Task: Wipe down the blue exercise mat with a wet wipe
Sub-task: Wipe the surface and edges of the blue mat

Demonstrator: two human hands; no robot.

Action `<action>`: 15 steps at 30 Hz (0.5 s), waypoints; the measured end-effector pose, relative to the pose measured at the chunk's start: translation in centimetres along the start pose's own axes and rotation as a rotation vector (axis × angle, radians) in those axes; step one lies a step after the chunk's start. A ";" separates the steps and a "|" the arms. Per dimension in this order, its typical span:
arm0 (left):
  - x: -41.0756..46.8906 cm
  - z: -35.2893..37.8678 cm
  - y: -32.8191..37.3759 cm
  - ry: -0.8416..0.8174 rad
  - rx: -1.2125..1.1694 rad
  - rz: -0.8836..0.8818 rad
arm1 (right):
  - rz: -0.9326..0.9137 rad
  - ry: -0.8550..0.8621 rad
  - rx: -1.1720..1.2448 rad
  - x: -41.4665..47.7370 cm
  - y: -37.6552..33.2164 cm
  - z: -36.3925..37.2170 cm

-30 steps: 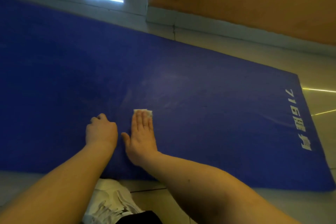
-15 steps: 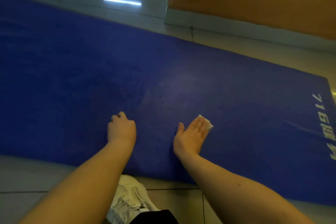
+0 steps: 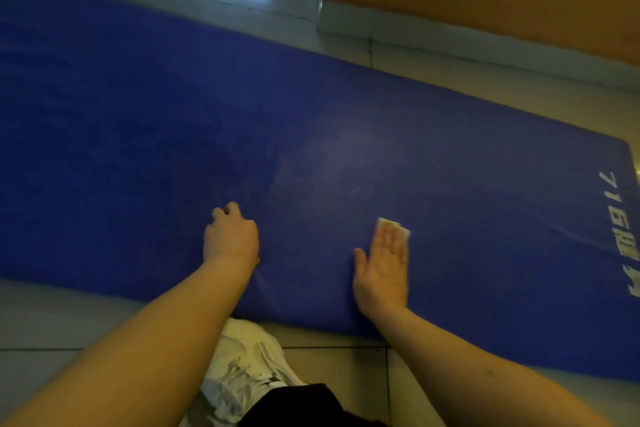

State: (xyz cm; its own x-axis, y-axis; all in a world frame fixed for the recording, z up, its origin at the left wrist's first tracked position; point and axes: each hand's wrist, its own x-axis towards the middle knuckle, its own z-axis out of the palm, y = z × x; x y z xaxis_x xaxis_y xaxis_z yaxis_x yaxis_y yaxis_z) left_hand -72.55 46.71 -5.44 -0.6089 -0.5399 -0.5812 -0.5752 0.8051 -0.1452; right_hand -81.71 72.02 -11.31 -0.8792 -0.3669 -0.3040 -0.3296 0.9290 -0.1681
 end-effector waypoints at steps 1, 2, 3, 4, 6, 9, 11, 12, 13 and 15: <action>0.0 0.0 0.0 0.007 0.003 0.001 | 0.068 0.004 0.002 -0.1 0.9 -0.1; 0.0 -0.1 0.0 0.013 0.004 0.002 | 0.124 0.000 0.016 -0.1 1.1 -0.2; 0.0 -0.1 0.0 0.014 0.005 0.003 | 0.176 -0.007 0.035 0.0 0.6 -0.2; 0.0 -0.1 0.0 0.015 0.008 0.004 | 0.220 -0.010 0.051 0.2 -0.5 0.1; 0.0 -0.2 0.1 0.011 0.015 0.005 | 0.258 -0.022 0.064 0.2 -3.7 0.3; 0.1 -0.2 0.1 0.012 0.019 0.005 | 0.057 -0.023 0.004 -1.0 -8.7 1.1; 0.0 -0.1 0.1 0.021 0.014 0.001 | -0.153 -0.102 -0.011 -2.4 -11.3 1.9; -0.1 -0.1 0.0 0.026 0.004 -0.001 | -0.231 -0.153 0.002 -2.8 -12.0 1.9; -0.2 0.0 0.0 0.030 -0.006 -0.001 | -0.297 -0.178 0.012 -3.0 -12.2 1.6; -0.4 0.1 -0.3 0.032 -0.037 0.002 | -0.364 -0.150 -0.002 -3.0 -10.8 1.2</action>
State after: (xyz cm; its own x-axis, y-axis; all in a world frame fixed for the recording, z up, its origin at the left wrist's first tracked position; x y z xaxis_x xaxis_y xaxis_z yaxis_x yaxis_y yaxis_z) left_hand -72.05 46.70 -5.27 -0.6271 -0.5460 -0.5556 -0.5930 0.7971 -0.1141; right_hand -75.11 63.02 -9.73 -0.6445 -0.6755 -0.3581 -0.6119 0.7366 -0.2881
